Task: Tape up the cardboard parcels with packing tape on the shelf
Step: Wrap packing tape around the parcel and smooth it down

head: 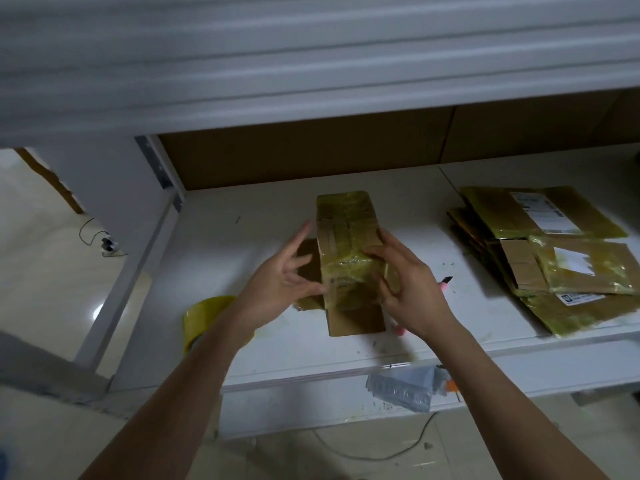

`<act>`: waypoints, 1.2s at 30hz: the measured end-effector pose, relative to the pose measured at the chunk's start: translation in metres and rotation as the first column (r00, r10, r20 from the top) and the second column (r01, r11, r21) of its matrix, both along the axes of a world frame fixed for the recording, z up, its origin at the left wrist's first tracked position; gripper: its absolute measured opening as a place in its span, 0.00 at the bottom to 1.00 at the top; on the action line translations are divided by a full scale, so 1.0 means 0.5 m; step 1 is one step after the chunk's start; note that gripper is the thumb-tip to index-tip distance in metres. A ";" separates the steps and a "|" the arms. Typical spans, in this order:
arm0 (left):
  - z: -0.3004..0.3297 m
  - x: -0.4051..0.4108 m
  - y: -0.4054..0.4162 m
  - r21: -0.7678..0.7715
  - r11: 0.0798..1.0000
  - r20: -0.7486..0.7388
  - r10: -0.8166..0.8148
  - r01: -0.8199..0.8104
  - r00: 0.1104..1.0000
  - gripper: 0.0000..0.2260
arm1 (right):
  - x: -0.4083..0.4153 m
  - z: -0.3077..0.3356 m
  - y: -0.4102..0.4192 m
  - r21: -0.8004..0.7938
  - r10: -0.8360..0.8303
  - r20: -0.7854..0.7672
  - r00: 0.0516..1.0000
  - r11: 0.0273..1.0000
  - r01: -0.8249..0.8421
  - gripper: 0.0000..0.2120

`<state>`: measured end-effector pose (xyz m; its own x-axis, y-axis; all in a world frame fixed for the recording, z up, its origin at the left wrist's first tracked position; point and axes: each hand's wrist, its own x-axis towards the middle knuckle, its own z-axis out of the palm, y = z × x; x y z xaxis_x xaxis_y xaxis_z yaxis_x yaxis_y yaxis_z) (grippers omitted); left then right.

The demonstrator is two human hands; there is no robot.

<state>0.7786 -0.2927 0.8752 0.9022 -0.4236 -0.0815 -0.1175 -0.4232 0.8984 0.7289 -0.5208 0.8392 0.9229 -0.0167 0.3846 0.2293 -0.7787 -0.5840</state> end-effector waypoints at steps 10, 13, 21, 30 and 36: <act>-0.014 0.001 0.205 0.468 0.847 0.178 0.192 -0.255 0.965 0.12 | -0.010 0.037 0.202 0.071 0.310 0.118 0.943 0.945 -0.320 0.12; -0.021 -0.024 0.220 0.335 0.897 0.108 0.268 -0.289 0.957 0.08 | 0.026 -0.046 0.262 0.116 0.312 -0.105 0.944 0.947 -0.300 0.13; -0.039 -0.045 0.240 0.095 0.923 -0.037 0.378 -0.373 0.925 0.05 | 0.068 -0.140 0.318 -0.006 0.161 -0.329 0.931 0.985 -0.173 0.17; -0.051 -0.036 0.255 0.058 0.930 -0.107 0.368 -0.364 0.924 0.06 | 0.084 -0.105 0.332 -0.027 0.035 -0.479 0.877 0.998 -0.054 0.11; -0.047 -0.038 0.261 0.018 0.940 -0.141 0.341 -0.342 0.930 0.04 | 0.094 -0.082 0.321 -0.079 0.013 -0.528 0.849 0.995 -0.064 0.10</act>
<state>0.7595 -0.1620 0.8519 0.9721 -0.0933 -0.2154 0.1596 -0.4098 0.8981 0.7760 -0.3602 0.7984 0.9863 0.0342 -0.1613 -0.0617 -0.8307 -0.5532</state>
